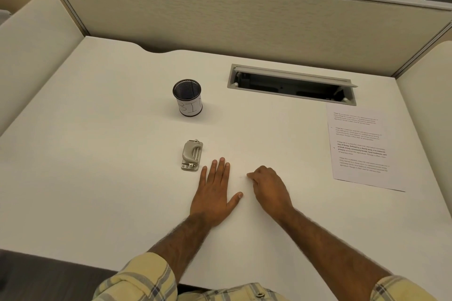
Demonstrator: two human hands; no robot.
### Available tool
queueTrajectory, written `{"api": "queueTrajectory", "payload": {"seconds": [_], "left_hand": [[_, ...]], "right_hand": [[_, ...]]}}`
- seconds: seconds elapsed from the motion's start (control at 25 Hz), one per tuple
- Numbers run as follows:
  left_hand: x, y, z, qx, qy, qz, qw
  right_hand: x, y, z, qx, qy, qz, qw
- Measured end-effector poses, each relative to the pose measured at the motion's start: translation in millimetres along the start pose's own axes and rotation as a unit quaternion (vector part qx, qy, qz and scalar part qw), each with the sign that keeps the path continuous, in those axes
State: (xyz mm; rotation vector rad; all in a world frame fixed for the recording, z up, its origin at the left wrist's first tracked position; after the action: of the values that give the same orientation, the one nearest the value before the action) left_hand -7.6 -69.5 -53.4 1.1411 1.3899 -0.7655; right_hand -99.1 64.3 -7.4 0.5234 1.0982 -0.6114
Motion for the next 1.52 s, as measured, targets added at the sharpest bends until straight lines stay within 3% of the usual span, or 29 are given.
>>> {"api": "queueTrajectory", "payload": {"seconds": [0.28, 0.48, 0.72, 1.04, 1.2, 1.32, 1.4, 1.52], "left_hand": [[-0.5, -0.6, -0.6, 0.004, -0.008, 0.019, 1.000], [-0.4, -0.4, -0.2, 0.002, -0.012, 0.019, 1.000], [0.6, -1.6, 0.2, 0.002, -0.009, 0.014, 1.000], [-1.6, -1.0, -0.4, 0.001, -0.008, 0.009, 1.000], [-1.5, -1.2, -0.1, -0.001, -0.006, 0.014, 1.000], [-1.8, -0.9, -1.1, 0.001, -0.003, 0.004, 1.000], [-1.7, -0.5, -0.6, 0.003, -0.006, 0.000, 1.000], [-1.0, -0.6, -0.1, 0.001, -0.004, -0.004, 1.000]], "right_hand": [[-5.7, -28.6, 23.1, -0.098, 0.100, 0.058, 0.988], [-1.9, -33.0, 43.8, -0.149, 0.219, 0.108, 0.958], [1.8, -36.3, 63.2, -0.205, 0.270, 0.142, 0.930], [0.8, -47.2, 69.5, -0.223, 0.292, 0.138, 0.920], [0.2, -53.4, 59.7, -0.197, 0.221, 0.124, 0.947], [-5.9, -56.7, 29.9, -0.072, 0.037, 0.091, 0.993], [-7.3, -51.7, 8.0, -0.003, -0.071, 0.059, 0.996], [-9.7, -40.5, -1.9, -0.006, -0.094, 0.061, 0.994]]}}
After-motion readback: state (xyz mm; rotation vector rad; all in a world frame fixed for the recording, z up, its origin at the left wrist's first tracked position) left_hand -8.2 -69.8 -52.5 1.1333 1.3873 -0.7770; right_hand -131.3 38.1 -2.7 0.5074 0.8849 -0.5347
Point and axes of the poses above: each hand's wrist, its own y-axis away from the middle knuckle, its own x-axis out of the palm, z = x × y, the point moved 7 cm from there along -y, towards the middle knuckle, and after that the axes turned 10 degrees about -x, right-handed, at the moved point
